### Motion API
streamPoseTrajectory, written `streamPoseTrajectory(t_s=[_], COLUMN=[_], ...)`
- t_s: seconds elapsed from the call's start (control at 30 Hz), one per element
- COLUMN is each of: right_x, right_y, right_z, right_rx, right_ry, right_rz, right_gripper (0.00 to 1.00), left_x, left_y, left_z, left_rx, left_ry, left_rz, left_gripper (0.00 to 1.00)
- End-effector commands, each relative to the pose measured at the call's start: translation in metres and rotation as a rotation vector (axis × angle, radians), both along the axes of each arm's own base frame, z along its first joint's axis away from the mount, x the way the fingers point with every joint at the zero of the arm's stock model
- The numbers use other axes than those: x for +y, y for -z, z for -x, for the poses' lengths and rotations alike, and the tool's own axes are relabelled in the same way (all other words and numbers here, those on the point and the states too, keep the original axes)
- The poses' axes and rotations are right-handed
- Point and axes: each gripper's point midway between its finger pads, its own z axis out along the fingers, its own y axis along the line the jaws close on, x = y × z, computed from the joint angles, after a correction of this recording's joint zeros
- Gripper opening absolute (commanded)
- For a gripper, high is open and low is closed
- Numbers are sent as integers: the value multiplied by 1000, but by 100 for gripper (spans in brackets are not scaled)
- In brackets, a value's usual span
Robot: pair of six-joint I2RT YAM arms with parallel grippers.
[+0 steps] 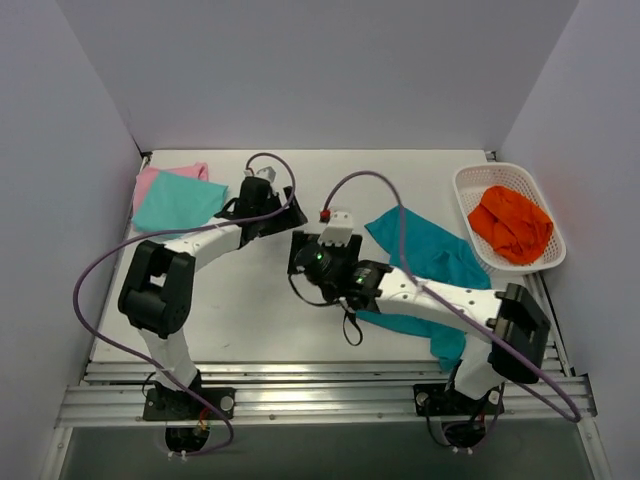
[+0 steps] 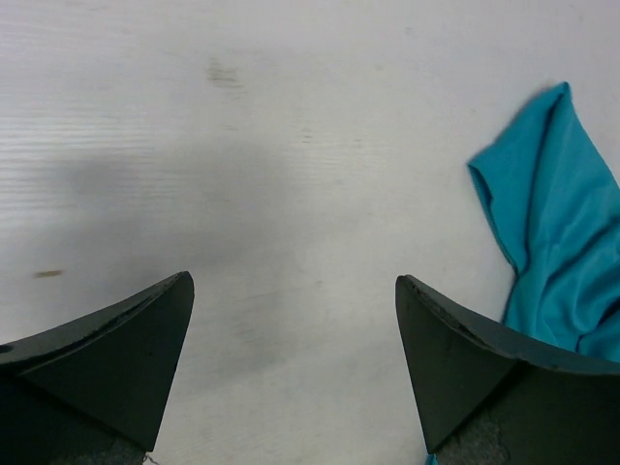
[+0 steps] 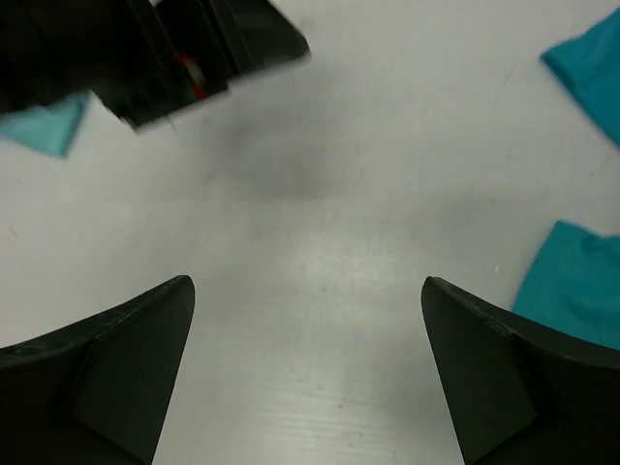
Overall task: Fold and stack the t-shirts
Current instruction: Flatten out the tshirt
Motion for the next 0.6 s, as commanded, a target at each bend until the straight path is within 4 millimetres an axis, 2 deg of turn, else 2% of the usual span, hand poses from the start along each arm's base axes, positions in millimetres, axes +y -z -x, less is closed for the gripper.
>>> streamPoseTrajectory(t_s=[0.0,0.03,0.1,0.13,0.17,0.23,0.33,0.37,0.43,0.47,0.57], right_x=[14,11,12,3,0,-19,-40,-51,-61,-70,-70], right_y=[25,45,65,82,87,105,115,126,132,145,152], right_z=[12,17,29,37,44,52,59,65,70,77,76], right_rx=[41,68,100,120,132,156,175,189,205,225,226], right_ry=[-10,-6,4,14,31,60,111,123,143,144,149], right_rz=[-57,-39,-47,-19,-40,-19,-5,17,-9,6,-17], right_gripper=[100,100,100,100,100,100,100,100,100,100,100], left_x=[36,45,53,57,61,64,66,66,66,66,67], left_y=[-31,-40,-39,-39,-38,-37,-36,-36,-34,-33,-34], left_z=[-9,-13,-12,-11,-12,-11,-12,-12,-12,-11,-12], left_rx=[-68,-98,-98,-99,-98,-99,-97,-98,-96,-94,-97], left_ry=[-42,-54,-57,-58,-63,-62,-58,-52,-52,-52,-54], left_rz=[44,59,47,48,50,62,97,108,108,108,117], left_gripper=[94,94,94,94,94,94,94,94,94,94,95])
